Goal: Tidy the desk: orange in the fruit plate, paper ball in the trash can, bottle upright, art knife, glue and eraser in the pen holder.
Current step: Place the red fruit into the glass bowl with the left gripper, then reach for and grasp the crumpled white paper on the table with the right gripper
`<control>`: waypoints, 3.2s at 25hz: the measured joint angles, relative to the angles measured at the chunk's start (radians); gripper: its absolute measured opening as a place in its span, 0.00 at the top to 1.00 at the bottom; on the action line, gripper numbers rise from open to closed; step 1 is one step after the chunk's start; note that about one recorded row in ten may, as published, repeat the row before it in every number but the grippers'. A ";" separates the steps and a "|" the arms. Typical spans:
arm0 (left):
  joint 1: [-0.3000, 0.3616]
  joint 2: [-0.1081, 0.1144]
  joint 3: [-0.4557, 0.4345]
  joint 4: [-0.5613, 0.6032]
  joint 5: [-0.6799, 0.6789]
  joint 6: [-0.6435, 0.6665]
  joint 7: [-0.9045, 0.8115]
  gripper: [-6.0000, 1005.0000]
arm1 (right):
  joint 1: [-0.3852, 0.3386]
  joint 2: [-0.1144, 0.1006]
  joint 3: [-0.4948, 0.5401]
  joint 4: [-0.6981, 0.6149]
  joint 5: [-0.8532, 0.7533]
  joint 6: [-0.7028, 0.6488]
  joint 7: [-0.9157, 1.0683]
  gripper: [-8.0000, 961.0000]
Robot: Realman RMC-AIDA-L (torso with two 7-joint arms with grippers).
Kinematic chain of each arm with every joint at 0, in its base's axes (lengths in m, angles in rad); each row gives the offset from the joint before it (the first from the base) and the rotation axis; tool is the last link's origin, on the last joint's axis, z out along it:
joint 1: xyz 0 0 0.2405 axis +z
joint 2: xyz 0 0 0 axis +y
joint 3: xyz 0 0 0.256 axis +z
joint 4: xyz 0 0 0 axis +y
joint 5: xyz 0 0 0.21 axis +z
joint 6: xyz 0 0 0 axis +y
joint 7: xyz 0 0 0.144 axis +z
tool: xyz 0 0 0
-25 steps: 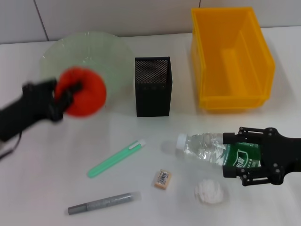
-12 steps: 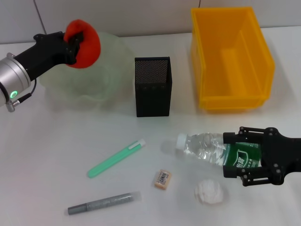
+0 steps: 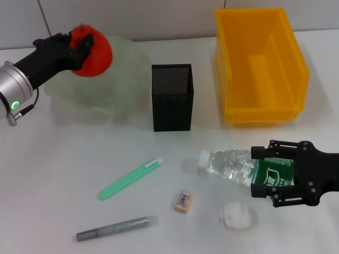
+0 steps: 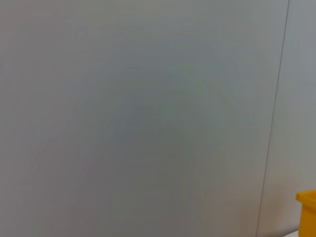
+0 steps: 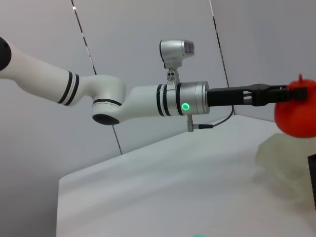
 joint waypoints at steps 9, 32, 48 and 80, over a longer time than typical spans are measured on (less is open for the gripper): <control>0.053 0.010 0.079 0.074 0.008 0.098 -0.046 0.59 | -0.006 -0.001 0.004 -0.016 0.044 -0.007 0.022 0.13; 0.353 0.029 0.323 0.247 0.192 0.505 -0.063 0.14 | 0.154 -0.103 -0.391 -1.024 -0.082 -0.257 1.085 0.13; 0.348 0.025 0.340 0.249 0.203 0.520 -0.100 0.14 | 0.374 -0.126 -1.034 -0.924 -0.134 -0.253 1.279 0.13; 0.341 0.017 0.347 0.237 0.234 0.511 -0.089 0.14 | 0.264 0.007 -1.325 -0.826 -0.453 0.073 1.372 0.16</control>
